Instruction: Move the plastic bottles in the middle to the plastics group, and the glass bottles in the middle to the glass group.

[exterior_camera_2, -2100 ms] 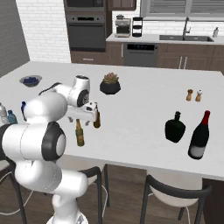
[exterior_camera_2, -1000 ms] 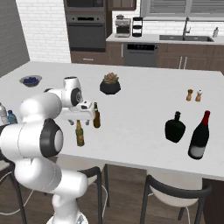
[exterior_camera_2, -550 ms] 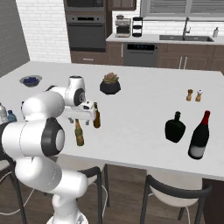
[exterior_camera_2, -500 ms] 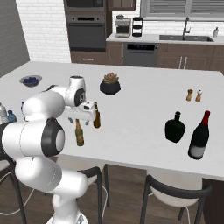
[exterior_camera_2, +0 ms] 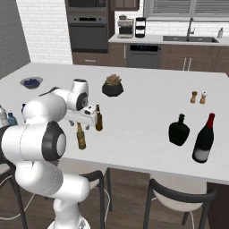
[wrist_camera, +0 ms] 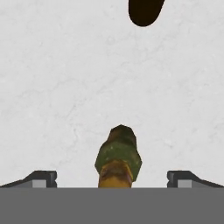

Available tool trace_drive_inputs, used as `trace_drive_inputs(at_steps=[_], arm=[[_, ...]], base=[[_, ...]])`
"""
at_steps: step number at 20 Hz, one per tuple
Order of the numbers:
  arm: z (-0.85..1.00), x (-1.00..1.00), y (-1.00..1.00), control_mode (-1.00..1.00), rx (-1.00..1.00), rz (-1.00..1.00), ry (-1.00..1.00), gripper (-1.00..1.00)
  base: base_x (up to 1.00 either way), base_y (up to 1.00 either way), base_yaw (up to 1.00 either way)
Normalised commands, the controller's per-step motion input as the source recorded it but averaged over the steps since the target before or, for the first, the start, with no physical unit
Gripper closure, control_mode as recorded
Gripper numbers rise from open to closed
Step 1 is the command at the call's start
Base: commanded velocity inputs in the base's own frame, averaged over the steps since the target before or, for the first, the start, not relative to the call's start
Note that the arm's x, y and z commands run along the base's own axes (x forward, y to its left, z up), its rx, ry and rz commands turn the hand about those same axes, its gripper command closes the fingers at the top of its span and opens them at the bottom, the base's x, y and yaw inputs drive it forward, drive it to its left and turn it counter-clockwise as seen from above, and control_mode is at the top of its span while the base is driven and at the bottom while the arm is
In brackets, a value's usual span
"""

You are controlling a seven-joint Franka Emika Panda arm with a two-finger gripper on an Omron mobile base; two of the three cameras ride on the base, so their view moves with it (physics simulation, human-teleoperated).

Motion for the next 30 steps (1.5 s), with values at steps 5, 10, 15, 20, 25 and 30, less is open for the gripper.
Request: trace_drive_inputs(at_steps=[5,10,15,20,25,30], arm=[[0.0,0.0,0.0,-1.0,-0.02,-0.02,-0.01,-1.0],[0.0,-0.01,0.0,-1.0,-0.03,-0.02,0.0,1.0],[-0.02,-0.12,0.0,-1.0,-0.01,-0.06,0.0,1.0],[-0.06,-0.09,0.0,-1.0,0.0,-0.13,0.0,1.0],[0.04,-0.01,-0.12,-1.0,-0.02,-0.09,0.0,1.0],[0.33,-0.03,-0.62,-1.0,-0.04,-0.12,0.0,1.0]], base=[[0.0,0.0,0.0],[0.0,0.0,0.0],[0.0,0.0,0.0],[0.0,0.0,0.0],[0.0,0.0,0.0],[0.0,0.0,0.0]])
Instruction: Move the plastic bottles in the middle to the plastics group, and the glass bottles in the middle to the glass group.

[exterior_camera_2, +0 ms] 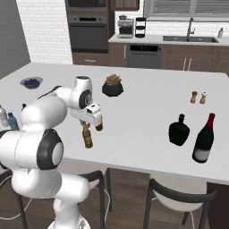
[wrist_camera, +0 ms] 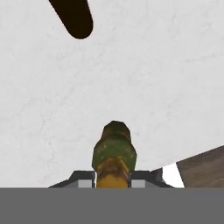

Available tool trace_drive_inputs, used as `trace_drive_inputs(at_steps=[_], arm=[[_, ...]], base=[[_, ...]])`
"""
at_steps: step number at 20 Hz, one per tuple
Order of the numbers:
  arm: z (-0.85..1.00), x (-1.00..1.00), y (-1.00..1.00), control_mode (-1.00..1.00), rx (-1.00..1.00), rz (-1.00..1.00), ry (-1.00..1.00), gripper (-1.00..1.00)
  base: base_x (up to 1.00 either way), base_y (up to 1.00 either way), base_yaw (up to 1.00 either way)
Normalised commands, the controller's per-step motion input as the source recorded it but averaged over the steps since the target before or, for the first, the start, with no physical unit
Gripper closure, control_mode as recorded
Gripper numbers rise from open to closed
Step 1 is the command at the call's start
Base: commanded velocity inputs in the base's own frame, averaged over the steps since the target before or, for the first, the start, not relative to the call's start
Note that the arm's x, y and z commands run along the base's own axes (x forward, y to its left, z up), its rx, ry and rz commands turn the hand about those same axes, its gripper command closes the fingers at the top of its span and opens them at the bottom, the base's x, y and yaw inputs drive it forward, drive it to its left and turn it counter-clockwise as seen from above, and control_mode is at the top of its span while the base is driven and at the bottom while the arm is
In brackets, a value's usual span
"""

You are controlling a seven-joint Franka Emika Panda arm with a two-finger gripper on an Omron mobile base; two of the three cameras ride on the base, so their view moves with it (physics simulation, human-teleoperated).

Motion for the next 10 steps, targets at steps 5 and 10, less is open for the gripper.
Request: trace_drive_inputs(at_steps=[5,10], arm=[[0.33,-0.09,-0.95,-1.0,-0.01,-0.09,0.0,1.0],[0.18,0.0,-1.0,-1.0,0.0,-0.08,0.0,1.0]], base=[[0.0,0.0,0.0],[0.0,0.0,0.0]])
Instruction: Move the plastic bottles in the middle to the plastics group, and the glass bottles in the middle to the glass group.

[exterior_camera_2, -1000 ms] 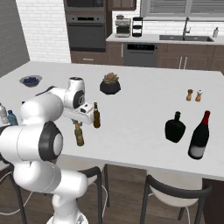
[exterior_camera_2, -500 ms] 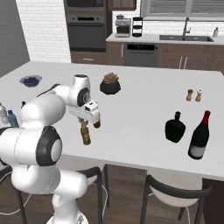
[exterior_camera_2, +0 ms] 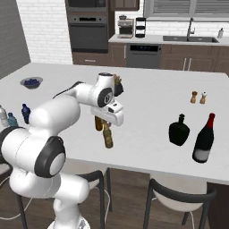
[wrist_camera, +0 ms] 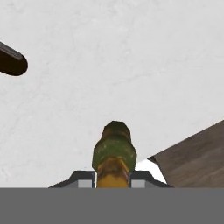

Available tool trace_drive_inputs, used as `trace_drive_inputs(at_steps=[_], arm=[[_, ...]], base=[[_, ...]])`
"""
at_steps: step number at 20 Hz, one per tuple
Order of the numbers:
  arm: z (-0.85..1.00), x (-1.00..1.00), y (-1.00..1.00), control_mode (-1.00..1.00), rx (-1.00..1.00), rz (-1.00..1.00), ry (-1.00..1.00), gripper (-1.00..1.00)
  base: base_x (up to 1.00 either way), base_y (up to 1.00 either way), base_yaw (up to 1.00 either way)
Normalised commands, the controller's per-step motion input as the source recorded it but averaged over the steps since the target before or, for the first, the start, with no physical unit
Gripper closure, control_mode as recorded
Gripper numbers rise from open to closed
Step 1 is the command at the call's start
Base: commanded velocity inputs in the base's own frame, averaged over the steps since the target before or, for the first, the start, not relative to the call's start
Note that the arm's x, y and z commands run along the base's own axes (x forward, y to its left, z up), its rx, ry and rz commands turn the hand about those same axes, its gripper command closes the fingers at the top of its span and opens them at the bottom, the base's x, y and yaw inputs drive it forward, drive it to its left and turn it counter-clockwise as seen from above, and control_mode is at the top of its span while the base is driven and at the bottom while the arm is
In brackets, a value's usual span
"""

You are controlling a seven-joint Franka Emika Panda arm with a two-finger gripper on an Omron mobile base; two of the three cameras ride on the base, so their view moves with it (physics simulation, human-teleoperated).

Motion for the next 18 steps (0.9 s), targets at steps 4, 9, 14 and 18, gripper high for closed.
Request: trace_drive_inputs(at_steps=[4,9,14,18], arm=[[0.15,-0.01,-1.0,-1.0,0.0,-0.08,0.0,1.0],[0.11,-0.03,-1.0,-1.0,0.0,-0.07,0.0,1.0],[0.03,0.06,-0.83,-1.0,0.0,-0.02,0.0,1.0],[-0.01,0.14,-0.59,-1.0,0.0,0.0,0.0,1.0]], base=[[0.0,0.0,0.0],[0.0,0.0,0.0],[0.0,0.0,0.0],[0.0,0.0,0.0]])
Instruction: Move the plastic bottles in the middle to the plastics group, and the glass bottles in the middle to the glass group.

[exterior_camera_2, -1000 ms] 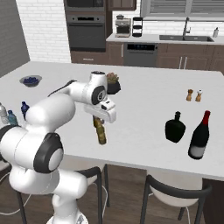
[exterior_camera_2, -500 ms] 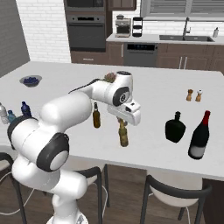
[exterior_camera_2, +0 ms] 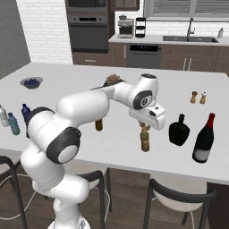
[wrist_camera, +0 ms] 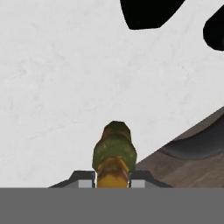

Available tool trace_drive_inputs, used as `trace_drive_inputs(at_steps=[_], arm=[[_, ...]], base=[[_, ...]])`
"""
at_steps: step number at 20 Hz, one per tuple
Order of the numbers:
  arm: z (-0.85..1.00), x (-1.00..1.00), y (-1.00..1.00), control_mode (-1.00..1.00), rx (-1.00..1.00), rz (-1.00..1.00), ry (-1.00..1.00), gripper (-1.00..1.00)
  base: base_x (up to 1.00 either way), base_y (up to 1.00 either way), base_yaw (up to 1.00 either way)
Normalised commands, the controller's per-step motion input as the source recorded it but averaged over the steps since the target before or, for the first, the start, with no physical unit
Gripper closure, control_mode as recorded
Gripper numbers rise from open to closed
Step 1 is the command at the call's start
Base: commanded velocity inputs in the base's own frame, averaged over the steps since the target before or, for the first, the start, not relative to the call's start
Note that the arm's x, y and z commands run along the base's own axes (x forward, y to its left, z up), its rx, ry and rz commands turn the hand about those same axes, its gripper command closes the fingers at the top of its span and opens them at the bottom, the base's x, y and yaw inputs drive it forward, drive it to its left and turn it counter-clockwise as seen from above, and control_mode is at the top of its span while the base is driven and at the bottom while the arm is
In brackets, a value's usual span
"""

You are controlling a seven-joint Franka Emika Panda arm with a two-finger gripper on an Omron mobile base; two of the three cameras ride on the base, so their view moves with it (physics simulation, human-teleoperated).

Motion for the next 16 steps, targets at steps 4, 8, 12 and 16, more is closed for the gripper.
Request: trace_drive_inputs(at_steps=[4,8,12,16], arm=[[-0.15,0.12,-0.11,-1.0,-0.01,0.0,-0.1,1.0],[-0.08,0.25,-0.04,-1.0,-0.02,0.0,-0.1,1.0],[-0.12,0.3,-0.11,-1.0,-0.07,0.0,-0.05,1.0],[-0.16,0.31,-0.18,-1.0,-0.12,0.0,0.0,1.0]], base=[[0.0,0.0,0.0],[0.0,0.0,0.0],[0.0,0.0,0.0],[0.0,0.0,0.0]])
